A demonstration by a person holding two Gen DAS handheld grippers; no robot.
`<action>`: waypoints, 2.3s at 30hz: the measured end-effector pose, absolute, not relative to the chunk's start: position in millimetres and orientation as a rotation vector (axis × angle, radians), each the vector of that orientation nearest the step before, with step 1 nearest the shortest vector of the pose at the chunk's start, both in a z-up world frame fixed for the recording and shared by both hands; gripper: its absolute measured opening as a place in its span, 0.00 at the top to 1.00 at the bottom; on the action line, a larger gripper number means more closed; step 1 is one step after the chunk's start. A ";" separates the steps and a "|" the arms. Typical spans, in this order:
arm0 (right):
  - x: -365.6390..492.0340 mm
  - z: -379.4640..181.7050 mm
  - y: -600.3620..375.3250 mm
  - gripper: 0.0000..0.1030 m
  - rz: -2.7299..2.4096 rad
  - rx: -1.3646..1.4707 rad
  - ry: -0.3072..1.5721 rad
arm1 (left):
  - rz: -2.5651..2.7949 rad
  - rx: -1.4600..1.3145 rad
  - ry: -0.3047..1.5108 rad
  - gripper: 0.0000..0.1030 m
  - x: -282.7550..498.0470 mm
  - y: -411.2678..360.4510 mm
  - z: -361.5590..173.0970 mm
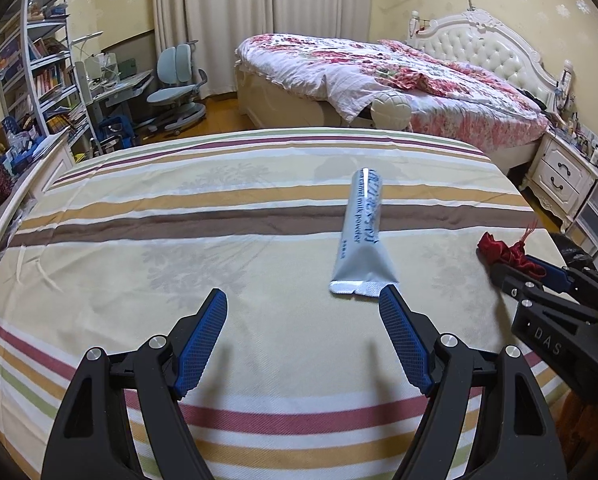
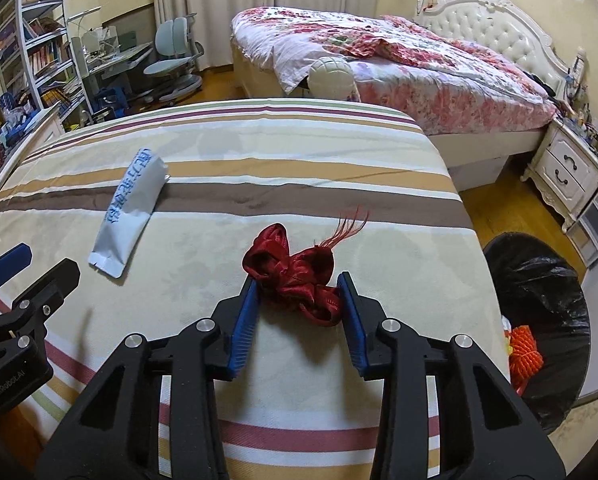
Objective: Collect trash
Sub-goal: 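Grasp the red mesh net with the right gripper while the left grasps the white tube, then carry the red net and white tube with both grippers over the black bin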
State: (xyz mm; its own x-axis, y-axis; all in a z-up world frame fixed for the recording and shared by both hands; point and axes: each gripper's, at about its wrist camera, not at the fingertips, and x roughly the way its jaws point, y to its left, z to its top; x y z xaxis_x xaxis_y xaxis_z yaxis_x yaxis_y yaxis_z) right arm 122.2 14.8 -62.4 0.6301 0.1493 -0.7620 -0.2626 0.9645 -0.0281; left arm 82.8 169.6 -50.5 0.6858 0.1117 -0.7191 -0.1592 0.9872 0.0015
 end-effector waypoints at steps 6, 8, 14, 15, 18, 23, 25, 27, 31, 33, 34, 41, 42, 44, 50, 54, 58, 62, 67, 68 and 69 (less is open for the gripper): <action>139.9 -63.8 -3.1 0.63 0.204 -0.106 0.869 | 0.124 -0.039 0.818 0.26 105.8 157.1 -53.1; 144.3 -63.3 -5.7 0.63 0.203 -0.102 0.870 | 0.114 -0.037 0.829 0.26 113.6 155.6 -54.5; 149.6 -63.8 -8.7 0.63 0.205 -0.105 0.870 | 0.087 -0.034 0.860 0.38 128.1 153.9 -57.6; 150.0 -63.5 -9.0 0.63 0.205 -0.104 0.871 | 0.081 -0.033 0.873 0.40 129.3 153.5 -59.4; 151.0 -63.6 -9.0 0.63 0.207 -0.104 0.871 | 0.071 -0.028 0.896 0.55 129.6 152.2 -63.0; 149.3 -63.8 -7.7 0.63 0.204 -0.111 0.868 | 0.054 -0.005 0.887 0.62 123.1 147.8 -61.7; 147.0 -64.0 -7.9 0.63 0.205 -0.110 0.867 | 0.053 0.000 0.880 0.63 122.2 146.1 -60.4; 145.4 -63.9 -7.6 0.63 0.205 -0.108 0.868 | 0.054 0.003 0.872 0.63 119.0 145.0 -58.6; 140.1 -64.0 -8.0 0.63 0.208 -0.107 0.866 | 0.050 -0.005 0.869 0.63 114.0 143.0 -56.9; 138.3 -64.1 -8.0 0.63 0.209 -0.105 0.866 | 0.048 -0.011 0.867 0.63 109.9 141.8 -56.0; 138.1 -64.0 -7.9 0.63 0.209 -0.105 0.866 | 0.046 -0.014 0.866 0.63 109.0 141.0 -55.6; 109.1 -64.5 -12.2 0.63 0.214 -0.105 0.858 | 0.027 -0.019 0.858 0.63 93.7 131.6 -54.0; 105.1 -64.5 -13.4 0.63 0.215 -0.103 0.857 | 0.024 -0.020 0.858 0.63 92.0 130.5 -54.3; 98.3 -64.8 -15.7 0.63 0.214 -0.101 0.856 | 0.022 -0.021 0.858 0.63 88.2 128.0 -54.3; 80.6 -64.3 -22.3 0.63 0.214 -0.088 0.852 | 0.011 -0.023 0.850 0.63 78.4 121.6 -51.7; 68.1 -63.1 -26.6 0.63 0.213 -0.085 0.846 | 0.005 -0.018 0.845 0.63 70.6 115.0 -51.5; 58.2 -60.4 -32.8 0.63 0.207 -0.078 0.838 | 0.000 -0.017 0.841 0.63 64.2 107.9 -51.9; 47.6 -58.2 -39.9 0.63 0.200 -0.069 0.828 | -0.010 -0.011 0.831 0.63 56.3 99.0 -51.3; 35.3 -54.2 -51.9 0.63 0.183 -0.056 0.813 | -0.020 -0.010 0.815 0.63 48.1 88.6 -48.8; 33.9 -53.7 -55.1 0.63 0.179 -0.053 0.811 | -0.024 -0.009 0.810 0.63 46.9 85.8 -47.9; 32.2 -53.0 -58.5 0.63 0.174 -0.049 0.808 | -0.025 -0.008 0.805 0.63 44.2 84.1 -47.5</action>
